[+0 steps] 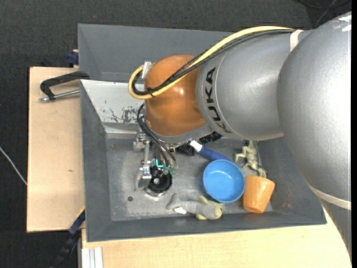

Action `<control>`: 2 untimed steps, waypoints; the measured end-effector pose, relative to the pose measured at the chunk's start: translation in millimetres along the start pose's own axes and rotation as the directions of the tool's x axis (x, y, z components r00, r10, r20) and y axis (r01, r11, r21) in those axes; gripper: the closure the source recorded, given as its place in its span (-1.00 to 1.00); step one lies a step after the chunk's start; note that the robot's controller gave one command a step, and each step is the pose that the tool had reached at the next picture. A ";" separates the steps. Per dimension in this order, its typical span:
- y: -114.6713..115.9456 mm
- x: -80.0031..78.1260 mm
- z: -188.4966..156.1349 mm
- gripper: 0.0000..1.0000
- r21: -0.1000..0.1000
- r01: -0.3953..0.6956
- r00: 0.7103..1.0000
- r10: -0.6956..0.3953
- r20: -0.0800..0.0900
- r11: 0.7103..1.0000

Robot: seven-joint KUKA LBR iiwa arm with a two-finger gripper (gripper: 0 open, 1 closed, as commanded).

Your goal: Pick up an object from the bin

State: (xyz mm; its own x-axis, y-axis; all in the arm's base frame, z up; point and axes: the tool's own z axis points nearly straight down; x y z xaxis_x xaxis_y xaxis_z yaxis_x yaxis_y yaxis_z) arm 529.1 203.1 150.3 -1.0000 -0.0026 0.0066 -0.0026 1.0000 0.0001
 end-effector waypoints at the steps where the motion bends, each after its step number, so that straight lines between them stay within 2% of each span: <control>1: -55.5 2.1 69.2 -1.00 -0.001 0.107 0.994 -0.107 0.014 0.994; 2: -57.4 -13.9 48.2 -1.00 -0.002 0.082 0.997 -0.082 0.014 0.997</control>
Offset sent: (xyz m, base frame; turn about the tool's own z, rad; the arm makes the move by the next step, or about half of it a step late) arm -0.0048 -0.0631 -0.0803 -0.1081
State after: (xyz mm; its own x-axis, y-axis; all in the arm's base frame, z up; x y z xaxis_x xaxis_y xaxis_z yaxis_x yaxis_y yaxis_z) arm 542.9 145.8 102.1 -0.9964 -0.0841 -0.0074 -0.0841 0.9965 0.0027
